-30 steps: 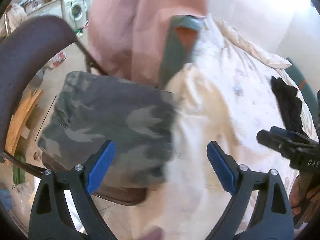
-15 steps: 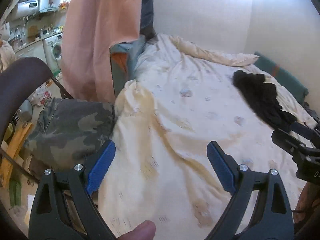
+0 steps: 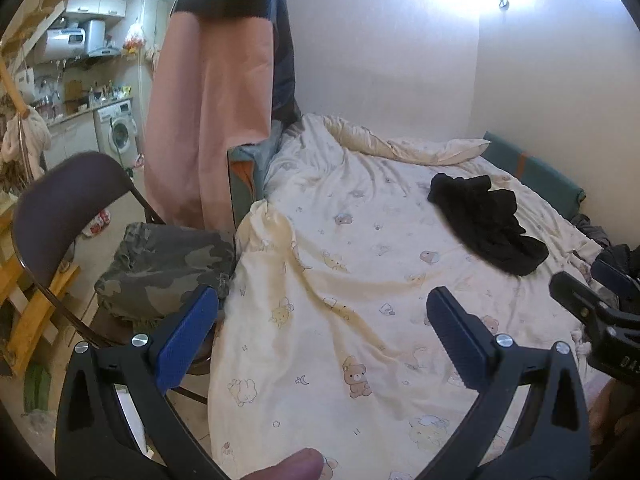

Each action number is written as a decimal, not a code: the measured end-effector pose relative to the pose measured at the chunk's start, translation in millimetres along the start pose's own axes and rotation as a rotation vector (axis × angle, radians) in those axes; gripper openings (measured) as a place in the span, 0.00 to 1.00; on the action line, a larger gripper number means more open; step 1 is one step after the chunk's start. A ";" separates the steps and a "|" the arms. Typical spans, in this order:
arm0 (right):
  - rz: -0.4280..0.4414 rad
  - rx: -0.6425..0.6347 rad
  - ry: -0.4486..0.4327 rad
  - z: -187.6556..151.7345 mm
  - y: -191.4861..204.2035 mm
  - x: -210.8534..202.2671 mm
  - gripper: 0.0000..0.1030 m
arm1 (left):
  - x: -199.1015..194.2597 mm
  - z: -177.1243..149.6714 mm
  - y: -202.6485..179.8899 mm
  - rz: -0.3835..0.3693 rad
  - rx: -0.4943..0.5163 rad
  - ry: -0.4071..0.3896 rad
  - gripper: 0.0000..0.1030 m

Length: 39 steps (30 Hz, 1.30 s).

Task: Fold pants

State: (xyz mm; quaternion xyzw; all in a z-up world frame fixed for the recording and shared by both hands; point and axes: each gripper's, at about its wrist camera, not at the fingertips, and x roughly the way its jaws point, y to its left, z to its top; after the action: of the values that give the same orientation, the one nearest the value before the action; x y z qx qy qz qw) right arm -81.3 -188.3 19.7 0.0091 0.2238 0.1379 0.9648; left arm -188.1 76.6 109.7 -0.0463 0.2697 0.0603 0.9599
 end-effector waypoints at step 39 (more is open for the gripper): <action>-0.079 0.030 0.022 -6.0 -14.9 -6.3 1.00 | 3.6 -5.9 -33.4 -0.050 -0.017 0.054 1.00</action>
State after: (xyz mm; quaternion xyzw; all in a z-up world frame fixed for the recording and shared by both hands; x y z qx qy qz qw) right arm -85.4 -204.6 15.8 0.0131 0.2366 0.0962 0.9667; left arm -183.4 43.1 104.7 -0.0626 0.2940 0.0374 0.9530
